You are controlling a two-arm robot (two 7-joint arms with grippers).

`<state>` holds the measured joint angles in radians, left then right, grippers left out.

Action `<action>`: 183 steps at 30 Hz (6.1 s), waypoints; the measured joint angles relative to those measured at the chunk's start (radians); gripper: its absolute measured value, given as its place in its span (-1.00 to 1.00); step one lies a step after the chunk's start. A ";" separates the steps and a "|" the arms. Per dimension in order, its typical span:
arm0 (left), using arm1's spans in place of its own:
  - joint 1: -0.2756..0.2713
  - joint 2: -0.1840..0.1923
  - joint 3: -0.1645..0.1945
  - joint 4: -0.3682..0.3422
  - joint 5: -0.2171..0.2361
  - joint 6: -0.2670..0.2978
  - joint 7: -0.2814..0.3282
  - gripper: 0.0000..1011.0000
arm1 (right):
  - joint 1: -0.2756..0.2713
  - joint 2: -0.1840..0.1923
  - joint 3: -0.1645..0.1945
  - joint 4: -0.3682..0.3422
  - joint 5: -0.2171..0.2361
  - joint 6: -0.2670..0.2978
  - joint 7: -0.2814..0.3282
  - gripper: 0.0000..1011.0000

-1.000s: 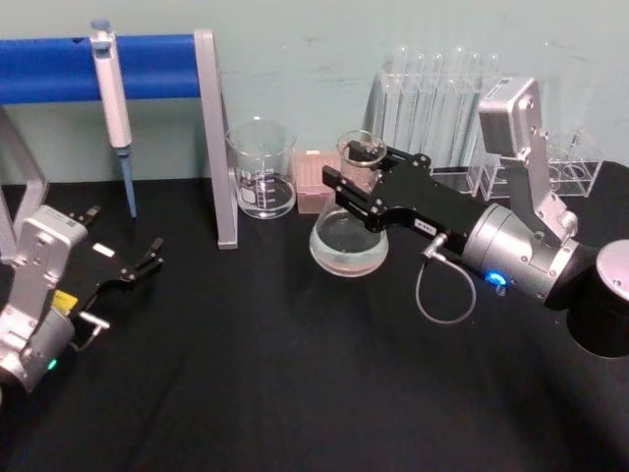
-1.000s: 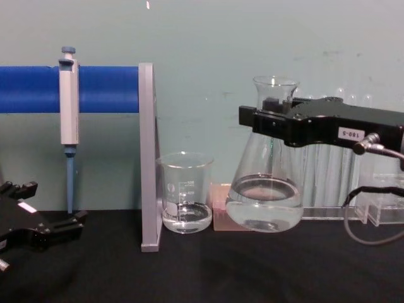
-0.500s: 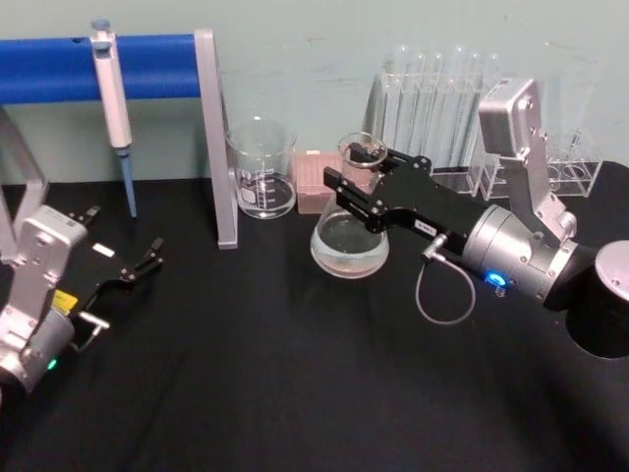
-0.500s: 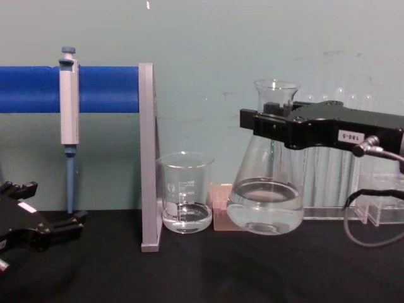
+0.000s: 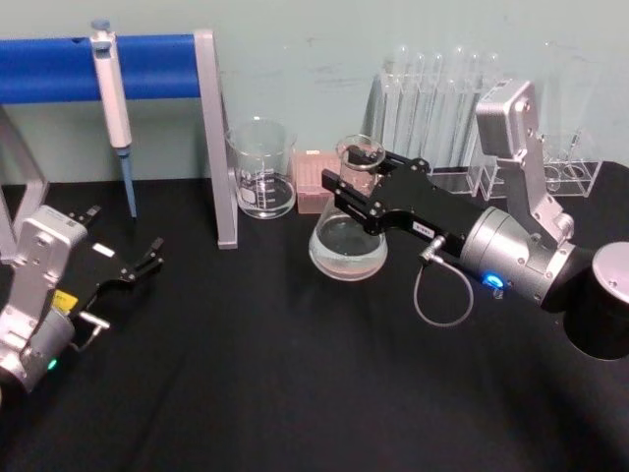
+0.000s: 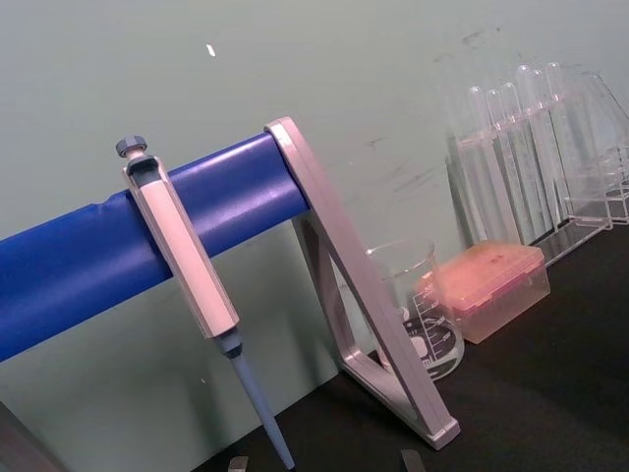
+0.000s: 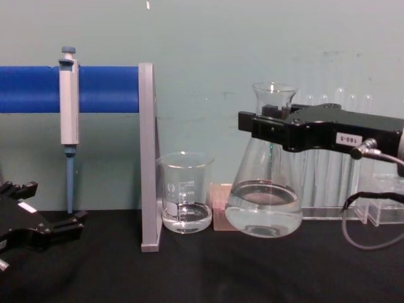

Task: Grasp the erlenmeyer flask with one hand, shake it three times, then place it back.

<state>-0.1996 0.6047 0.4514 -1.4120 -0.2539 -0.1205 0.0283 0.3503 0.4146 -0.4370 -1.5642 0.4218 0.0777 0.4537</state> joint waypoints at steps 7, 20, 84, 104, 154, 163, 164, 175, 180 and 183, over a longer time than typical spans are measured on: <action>0.000 0.000 0.000 0.000 0.000 0.000 0.000 0.98 | 0.003 -0.001 -0.001 0.005 0.000 0.000 0.000 -0.09; 0.000 0.000 0.000 0.000 0.000 0.000 0.000 0.98 | 0.007 -0.006 -0.013 0.008 0.003 0.003 0.011 -0.09; 0.000 0.000 0.000 0.000 0.000 0.000 0.000 0.98 | 0.020 0.013 -0.074 0.000 0.040 -0.021 0.002 -0.09; 0.000 0.000 0.000 0.000 0.000 0.000 0.000 0.98 | -0.034 0.007 0.036 -0.012 -0.007 -0.001 -0.084 -0.09; 0.000 0.000 0.000 0.000 0.000 0.000 0.000 0.98 | -0.002 -0.002 -0.091 -0.029 0.019 -0.001 0.101 -0.09; 0.000 0.000 0.000 0.000 0.000 0.000 0.000 0.98 | 0.019 -0.003 -0.130 -0.022 0.033 -0.009 0.131 -0.10; 0.000 0.000 0.000 0.000 0.000 0.000 0.000 0.98 | 0.023 -0.003 -0.137 -0.020 0.035 -0.010 0.135 -0.09; 0.000 0.000 0.000 0.000 0.000 0.000 0.000 0.98 | 0.037 0.006 -0.158 -0.013 0.050 -0.018 0.146 -0.09; 0.000 0.000 0.000 0.000 0.000 0.000 0.000 0.98 | 0.034 0.013 -0.146 -0.013 0.055 -0.021 0.123 -0.09; 0.000 0.000 0.000 0.000 0.000 0.000 0.000 0.98 | 0.029 0.017 -0.132 -0.014 0.056 -0.022 0.102 -0.09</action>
<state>-0.1996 0.6047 0.4514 -1.4120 -0.2539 -0.1205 0.0283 0.3790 0.4318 -0.5688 -1.5781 0.4776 0.0560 0.5557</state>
